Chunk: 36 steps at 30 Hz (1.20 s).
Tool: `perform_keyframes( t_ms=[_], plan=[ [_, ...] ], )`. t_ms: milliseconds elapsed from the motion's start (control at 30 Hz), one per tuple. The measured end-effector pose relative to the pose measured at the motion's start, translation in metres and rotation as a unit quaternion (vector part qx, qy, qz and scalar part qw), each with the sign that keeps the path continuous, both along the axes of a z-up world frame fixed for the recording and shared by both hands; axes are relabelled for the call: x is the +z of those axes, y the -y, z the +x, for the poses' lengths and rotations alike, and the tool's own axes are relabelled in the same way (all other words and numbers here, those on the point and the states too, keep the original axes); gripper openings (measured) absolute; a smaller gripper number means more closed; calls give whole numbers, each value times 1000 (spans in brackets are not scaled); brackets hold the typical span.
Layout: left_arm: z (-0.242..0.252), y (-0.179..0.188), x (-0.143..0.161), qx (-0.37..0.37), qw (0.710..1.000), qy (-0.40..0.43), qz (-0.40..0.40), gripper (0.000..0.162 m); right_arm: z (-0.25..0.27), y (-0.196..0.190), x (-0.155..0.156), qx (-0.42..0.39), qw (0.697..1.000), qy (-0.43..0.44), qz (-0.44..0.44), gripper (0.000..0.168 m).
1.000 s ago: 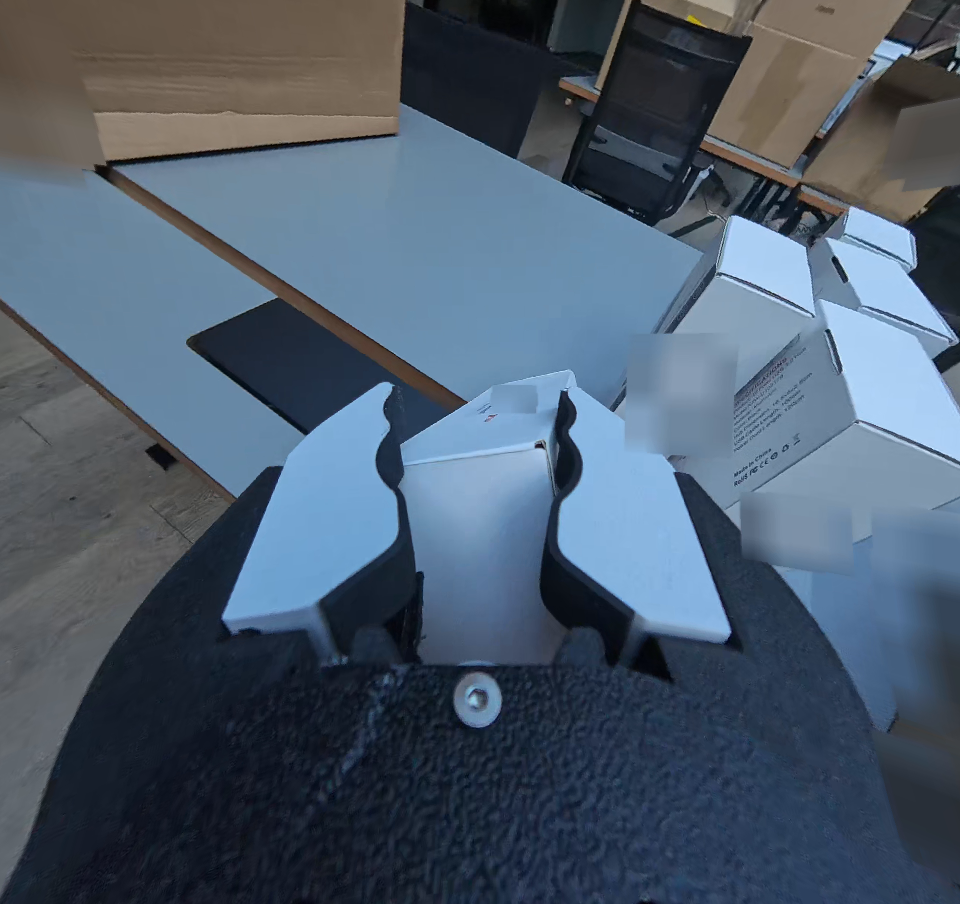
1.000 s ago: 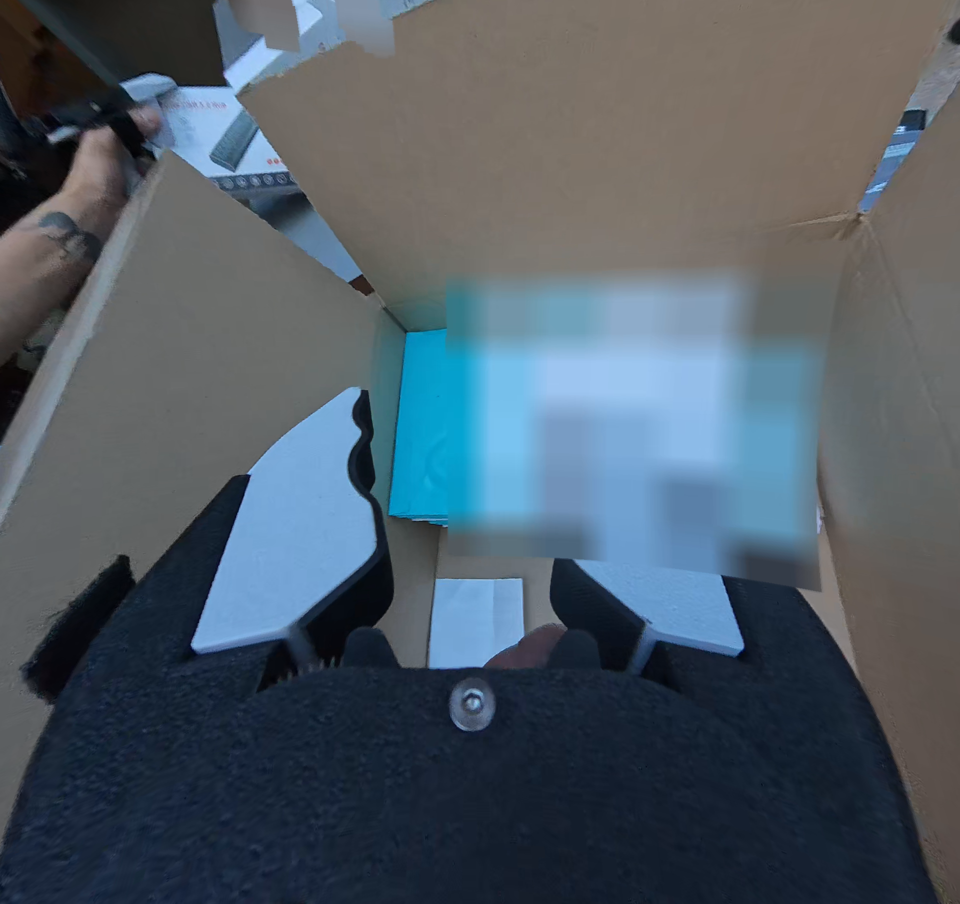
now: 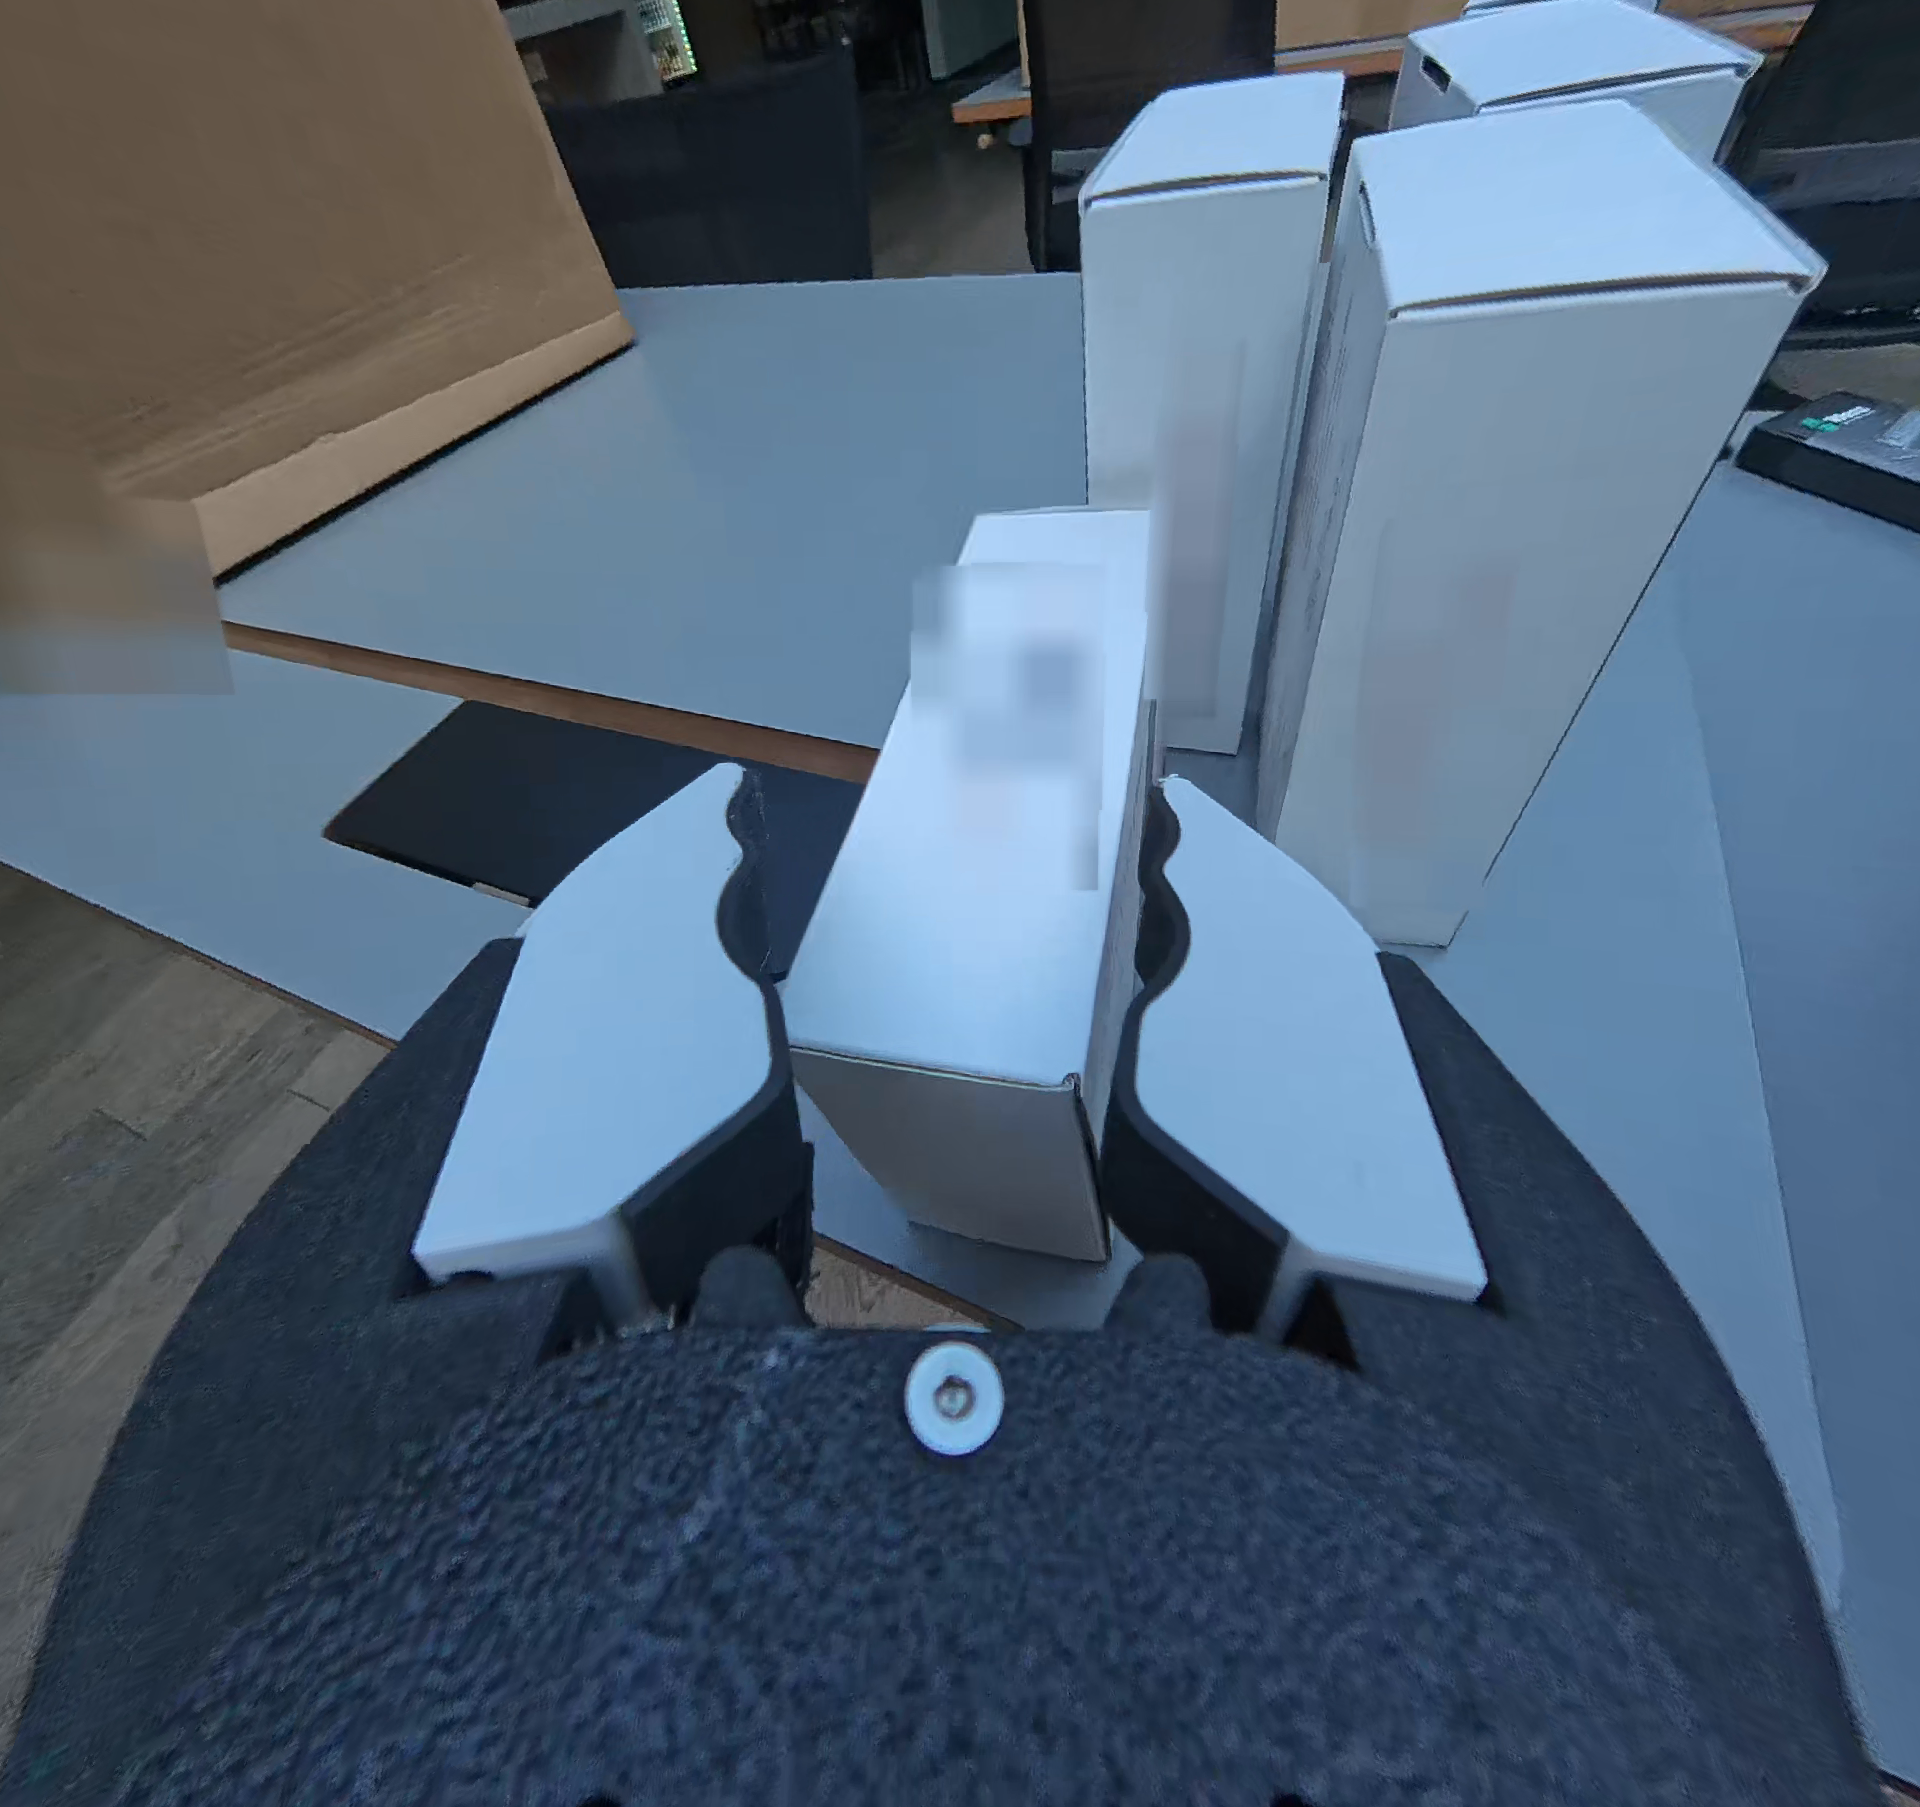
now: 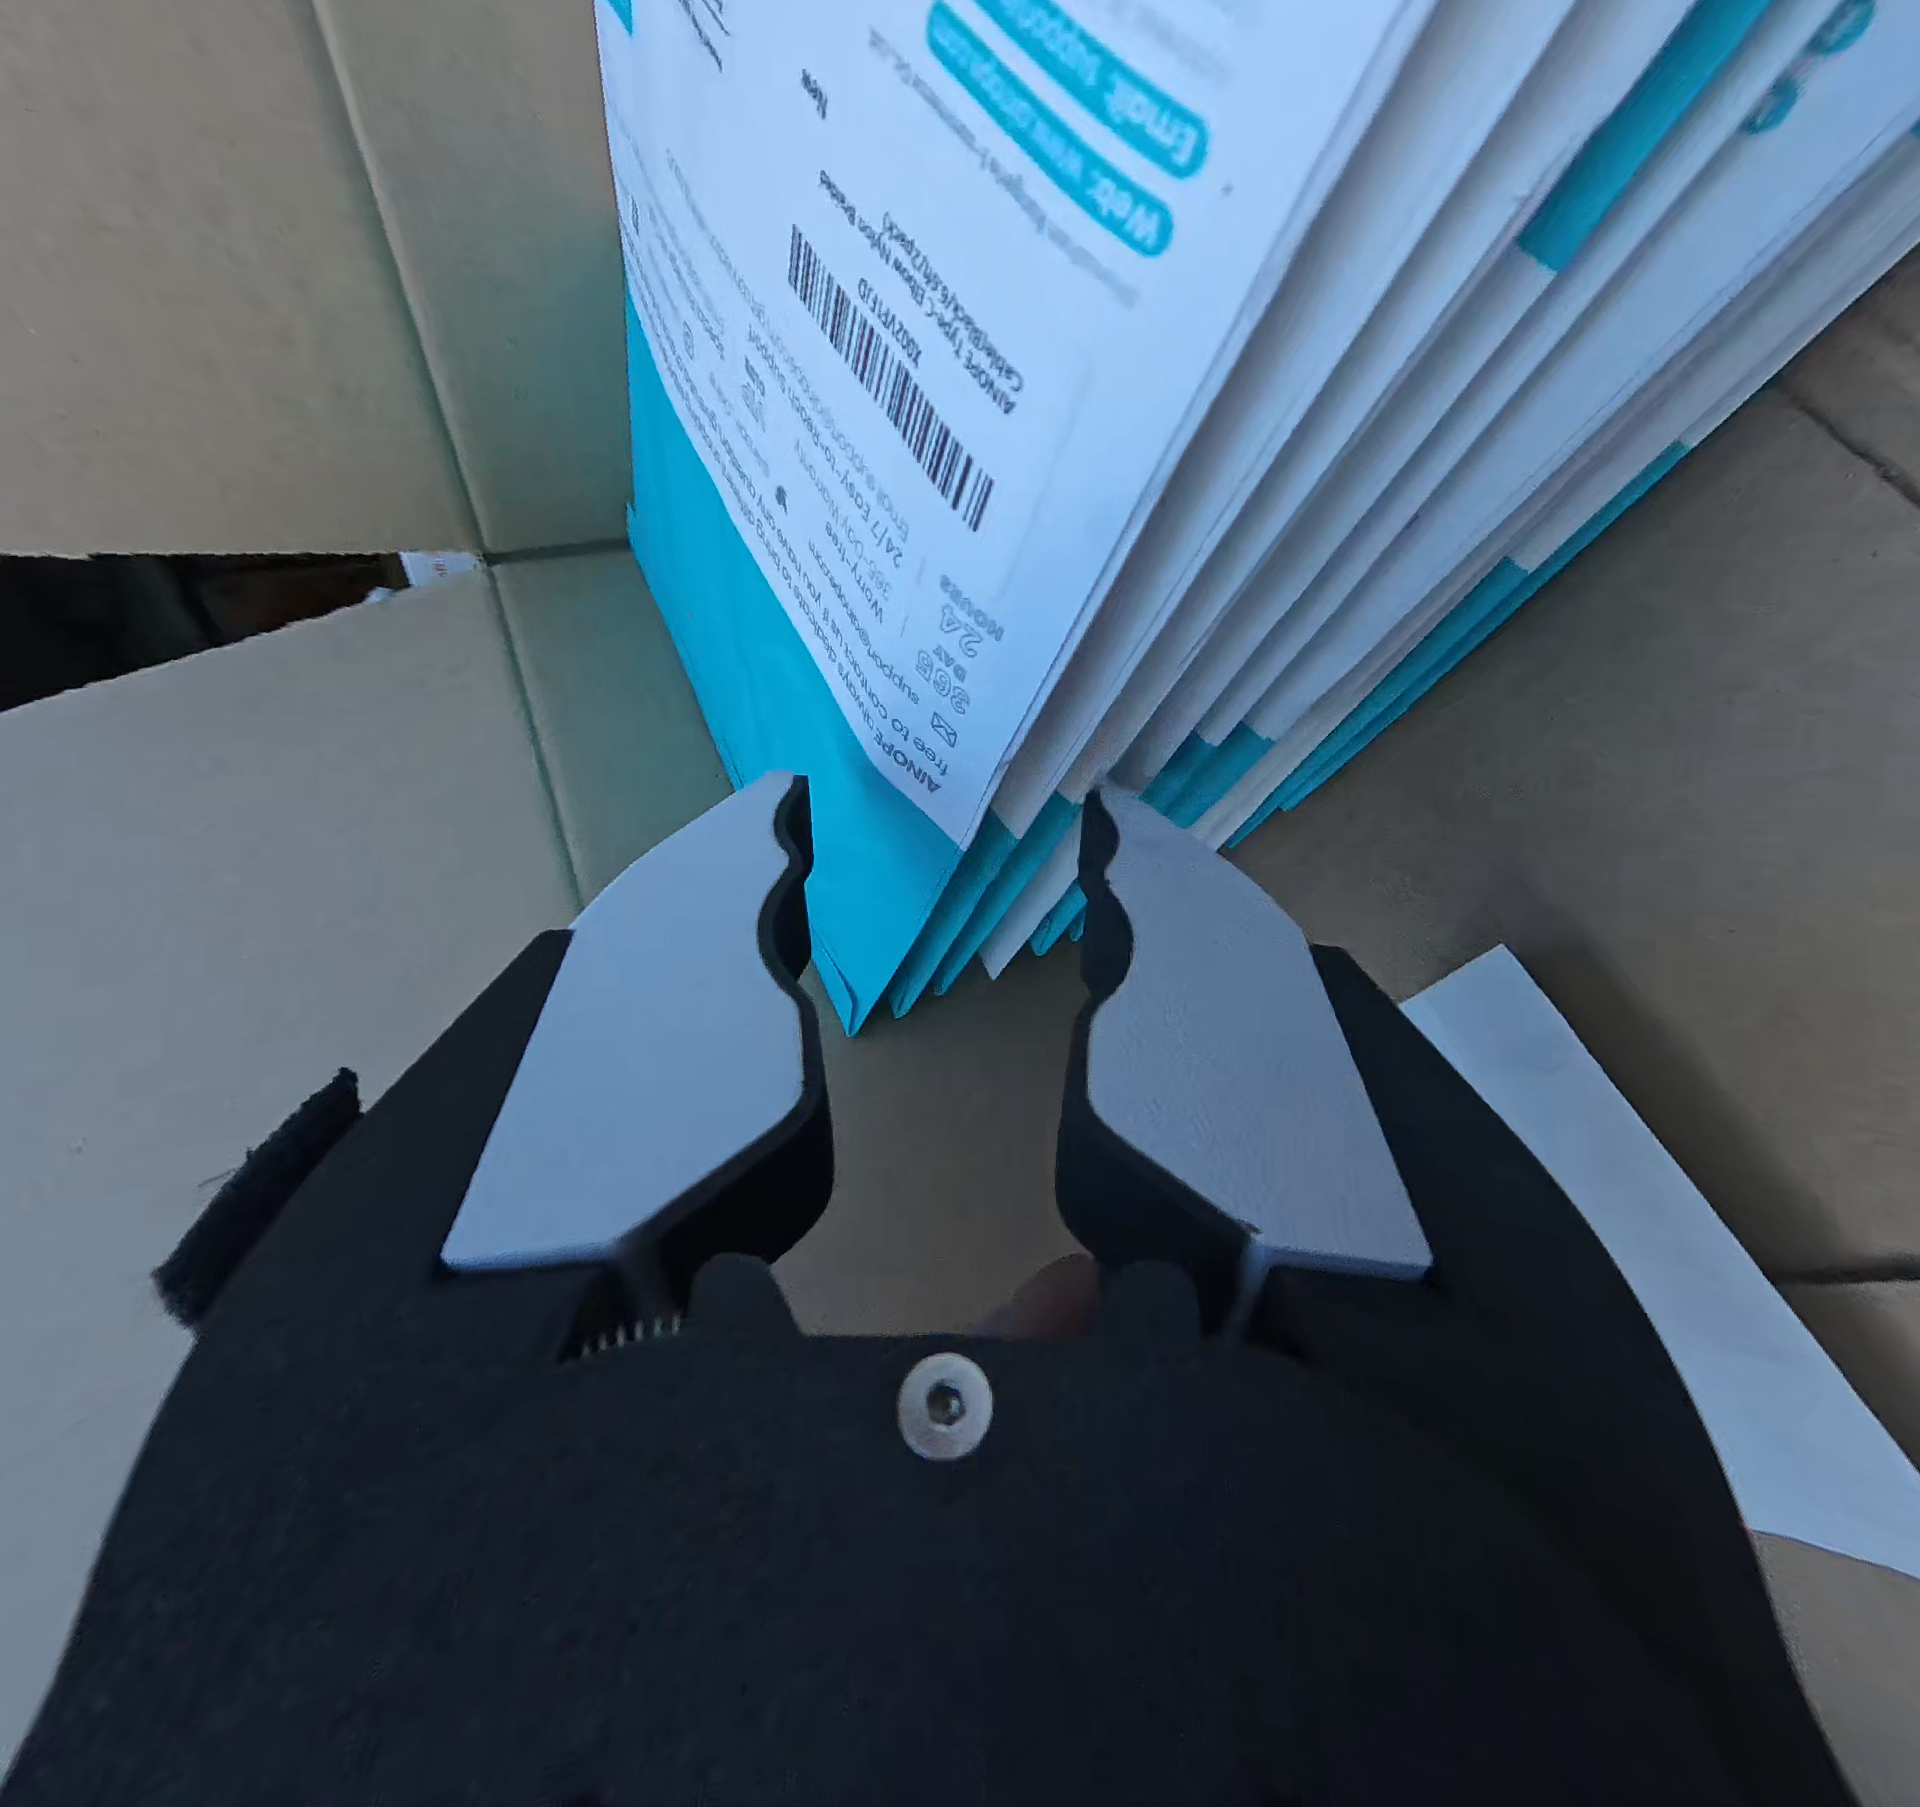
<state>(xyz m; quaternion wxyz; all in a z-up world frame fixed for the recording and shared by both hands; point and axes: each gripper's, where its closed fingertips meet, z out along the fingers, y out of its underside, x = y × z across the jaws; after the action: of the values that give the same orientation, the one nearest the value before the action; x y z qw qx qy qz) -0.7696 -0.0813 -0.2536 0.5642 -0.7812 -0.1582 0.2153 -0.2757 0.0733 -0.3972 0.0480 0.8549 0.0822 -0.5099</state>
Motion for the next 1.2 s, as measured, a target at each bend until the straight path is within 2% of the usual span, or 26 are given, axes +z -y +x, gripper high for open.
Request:
perform_keyframes(
  t_ms=[100,167,200,267,333,367,433,467,500,533,567,600,667,700,733,800,867,1000,1133,1200],
  plan=[
    [4,17,30,28,999,-30,16,68,2,0,4,21,996,27,78,32],
    [11,31,53,44,997,-33,49,66,2,-3,10,5,994,18,103,33],
    [18,38,61,46,997,-33,57,65,1,-4,11,-8,995,11,102,37],
    [31,50,71,52,996,-37,62,64,-4,-3,-2,-20,997,23,71,59],
    [45,55,75,45,997,-35,57,61,-11,-5,-12,-41,999,15,22,55],
    [53,56,77,38,997,-38,50,61,-13,-9,-10,-50,999,0,17,47],
    [68,55,89,25,997,-55,51,60,-15,-16,6,-63,996,-53,37,31],
    [75,53,95,15,997,-62,50,60,-19,-21,24,-79,991,-94,44,26],
    [81,49,101,8,996,-72,48,59,-22,-25,43,-84,987,-123,66,25],
    [88,47,108,3,995,-83,48,59,-26,-27,52,-76,986,-116,94,27],
    [95,44,114,-5,995,-87,51,57,-30,-28,48,-61,989,-76,112,35],
    [101,40,119,-12,995,-83,58,56,-33,-27,36,-42,992,-29,113,55],
    [114,30,126,-29,994,-70,75,56,-42,-26,11,-39,998,8,57,47],
    [120,25,129,-38,994,-67,80,56,-42,-32,3,-74,997,0,26,44],
    [128,19,130,-48,993,-67,80,55,-42,-38,1,-107,994,-35,6,32],
    [144,8,131,-73,992,-66,78,55,-42,-49,5,-147,985,-93,-4,23],
    [164,-5,134,-104,989,-66,77,54,-44,-56,20,-145,983,-105,44,19],
    [206,-32,151,-173,979,-70,85,53,-35,-64,71,-125,977,-128,113,16],
    [242,-58,162,-234,966,-23,105,54,7,-49,134,-49,971,-130,195,13],
    [249,-63,165,-237,964,0,122,54,32,-39,165,1,964,-112,241,14]
  ],
)
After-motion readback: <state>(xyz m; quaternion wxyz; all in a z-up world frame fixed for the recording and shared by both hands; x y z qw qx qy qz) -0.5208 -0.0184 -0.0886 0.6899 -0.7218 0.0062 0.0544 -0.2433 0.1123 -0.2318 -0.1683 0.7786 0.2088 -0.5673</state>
